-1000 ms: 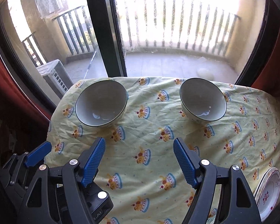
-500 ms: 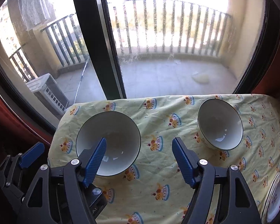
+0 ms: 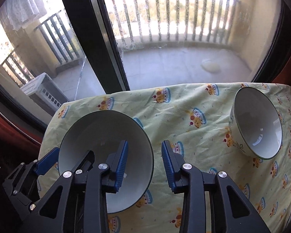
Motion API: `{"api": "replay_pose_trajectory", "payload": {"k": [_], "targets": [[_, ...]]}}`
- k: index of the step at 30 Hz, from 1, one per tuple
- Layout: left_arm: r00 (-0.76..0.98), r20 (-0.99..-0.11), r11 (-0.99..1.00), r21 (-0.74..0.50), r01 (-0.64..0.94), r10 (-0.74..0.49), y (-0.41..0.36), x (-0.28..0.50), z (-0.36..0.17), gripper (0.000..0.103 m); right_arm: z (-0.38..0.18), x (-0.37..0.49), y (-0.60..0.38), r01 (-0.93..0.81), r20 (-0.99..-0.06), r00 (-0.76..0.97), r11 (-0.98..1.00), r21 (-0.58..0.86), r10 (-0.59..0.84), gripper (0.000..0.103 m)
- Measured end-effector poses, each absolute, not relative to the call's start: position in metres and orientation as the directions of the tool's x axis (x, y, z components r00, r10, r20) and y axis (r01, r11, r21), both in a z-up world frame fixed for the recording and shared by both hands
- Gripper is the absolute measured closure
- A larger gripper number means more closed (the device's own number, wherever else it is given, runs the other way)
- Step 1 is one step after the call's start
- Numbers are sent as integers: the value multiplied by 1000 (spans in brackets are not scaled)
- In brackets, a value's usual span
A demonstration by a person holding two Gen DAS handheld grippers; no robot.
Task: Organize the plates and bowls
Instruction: 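Grip the rim of the cream bowl with both grippers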
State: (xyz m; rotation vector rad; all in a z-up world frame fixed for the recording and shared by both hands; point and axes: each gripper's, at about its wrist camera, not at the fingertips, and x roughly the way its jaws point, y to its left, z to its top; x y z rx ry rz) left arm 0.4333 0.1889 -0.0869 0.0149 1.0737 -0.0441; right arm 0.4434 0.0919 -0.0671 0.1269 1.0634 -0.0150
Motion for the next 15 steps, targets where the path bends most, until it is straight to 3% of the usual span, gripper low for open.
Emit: {"api": "replay_pose_trajectory", "payload": {"k": [3,7,15], "targets": [[475,-879,999,-15,49,-37,190,436,-89,68,-71,445,94,77,-874,484,993,94,45,79],[481,-876,998,6,54,-21,187,437,-89,70,-72,448,94,85,-873,488,993,76,25,86],[468,-884,998,4,56,-23,188,432,-89,70,-70,445,97,69,-881,473,996,51,12,87]]}}
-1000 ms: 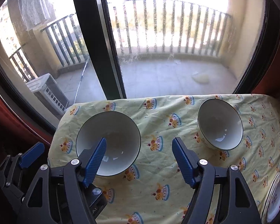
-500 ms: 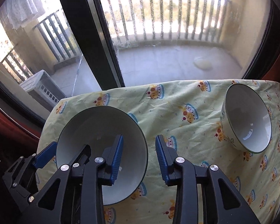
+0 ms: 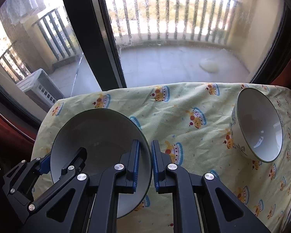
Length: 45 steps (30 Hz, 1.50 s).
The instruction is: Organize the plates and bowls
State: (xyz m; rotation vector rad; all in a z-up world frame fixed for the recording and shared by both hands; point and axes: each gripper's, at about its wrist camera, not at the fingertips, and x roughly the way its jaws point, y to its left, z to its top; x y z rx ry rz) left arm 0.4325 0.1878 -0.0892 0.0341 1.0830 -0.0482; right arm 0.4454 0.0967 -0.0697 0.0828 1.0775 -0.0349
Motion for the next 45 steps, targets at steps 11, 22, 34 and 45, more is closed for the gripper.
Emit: {"api": "replay_pose_trajectory", "payload": {"k": [11,22,34,45], "targets": [[433,-900,998,-18,64,-44,181,399,-88,70,-66,414,92,72,-898,441,997,32,-3,87],[434,-899,997,-36,62,-60,166,351,-77,70,-54,364,78,74,-902,432,997,20,-14,87],[439,-898,999,-26,28,-36,132,296,-63,70,-43,313,44,45,-902,430,997,56,31,87],[473,-881,999,-21,-30,-4,88,249,-33,70,-18,270,-2,-4,-888,455,997,77,71,87]]}}
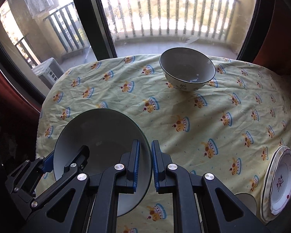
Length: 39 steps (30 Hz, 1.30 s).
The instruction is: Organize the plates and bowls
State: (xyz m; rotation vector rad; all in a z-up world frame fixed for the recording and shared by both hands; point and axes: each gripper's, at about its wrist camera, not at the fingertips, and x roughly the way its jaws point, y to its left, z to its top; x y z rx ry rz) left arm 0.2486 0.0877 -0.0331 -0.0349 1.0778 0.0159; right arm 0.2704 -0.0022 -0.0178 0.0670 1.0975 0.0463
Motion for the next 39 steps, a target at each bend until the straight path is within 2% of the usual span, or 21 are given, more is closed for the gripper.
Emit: {"api": "replay_pose_trajectory", "payload": {"k": [19,39], "targets": [[543,-840,998,-33,-58,4,2,183,7,70,28,203,-95,-41,-849,520,995,87,96,87],[485,-874,997,-65,-36,-40,-61,143,-20,70,11,154,-166,-32,-875,478,997,77,83,87]]}}
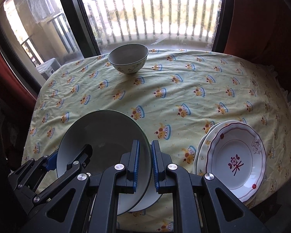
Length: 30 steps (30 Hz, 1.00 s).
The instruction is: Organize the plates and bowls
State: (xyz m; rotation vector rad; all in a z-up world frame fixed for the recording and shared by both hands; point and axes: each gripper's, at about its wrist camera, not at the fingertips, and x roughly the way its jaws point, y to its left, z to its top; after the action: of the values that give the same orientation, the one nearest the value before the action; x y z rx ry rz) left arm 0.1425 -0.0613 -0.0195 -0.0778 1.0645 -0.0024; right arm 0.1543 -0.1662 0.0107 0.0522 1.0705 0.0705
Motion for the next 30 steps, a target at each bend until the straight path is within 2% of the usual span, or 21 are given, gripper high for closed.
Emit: {"api": "replay_pose_trajectory", "payload": {"k": [14,23,28,30], "targets": [[398,-917,997,-42,-58,-16,-73,139,-58,70,-31,152,-178,-42,-922,380,997,58,69,87],[402,-916,999,-3,-52,19,-81,142,-65,70,-45,156,-181,-44,-923,380,998,53,65,87],[392,-920,999,-24,-40,-7,-78,143,-65,70,-46,157,-180,-28,-921,386,998,52,59,87],[386,-922,999,-40,-19,-29,-78,143,-65,62,-46,156,-180,-18,-920,386,998,65,67,83]]}}
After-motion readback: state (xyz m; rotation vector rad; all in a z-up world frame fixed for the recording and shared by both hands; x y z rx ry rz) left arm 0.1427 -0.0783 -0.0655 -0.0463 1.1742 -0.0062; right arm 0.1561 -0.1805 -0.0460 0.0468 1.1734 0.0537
